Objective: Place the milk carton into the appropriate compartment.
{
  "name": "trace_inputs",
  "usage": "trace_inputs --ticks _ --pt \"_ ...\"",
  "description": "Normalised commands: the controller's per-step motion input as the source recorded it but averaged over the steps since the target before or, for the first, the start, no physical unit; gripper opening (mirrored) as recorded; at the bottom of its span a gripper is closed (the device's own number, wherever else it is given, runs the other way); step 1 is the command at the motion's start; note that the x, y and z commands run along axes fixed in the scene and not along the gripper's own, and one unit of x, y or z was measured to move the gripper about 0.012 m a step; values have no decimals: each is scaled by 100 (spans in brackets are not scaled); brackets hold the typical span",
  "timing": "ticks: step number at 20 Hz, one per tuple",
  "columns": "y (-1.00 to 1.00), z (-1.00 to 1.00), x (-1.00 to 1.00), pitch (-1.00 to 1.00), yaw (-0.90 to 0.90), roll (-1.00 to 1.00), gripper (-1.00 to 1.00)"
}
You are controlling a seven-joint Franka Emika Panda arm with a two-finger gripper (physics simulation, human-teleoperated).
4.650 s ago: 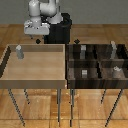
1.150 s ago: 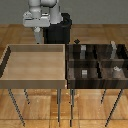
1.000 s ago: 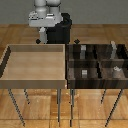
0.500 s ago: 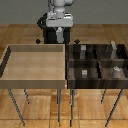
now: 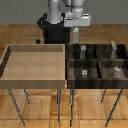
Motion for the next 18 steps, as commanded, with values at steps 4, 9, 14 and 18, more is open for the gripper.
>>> trace_inputs --ticks 4,9,14,18 --pt "25 -54 0 0 0 0 -100" --pt "0 -100 0 0 0 0 -100" --pt "0 -80 0 0 0 0 100" --pt "0 0 0 0 0 0 100"
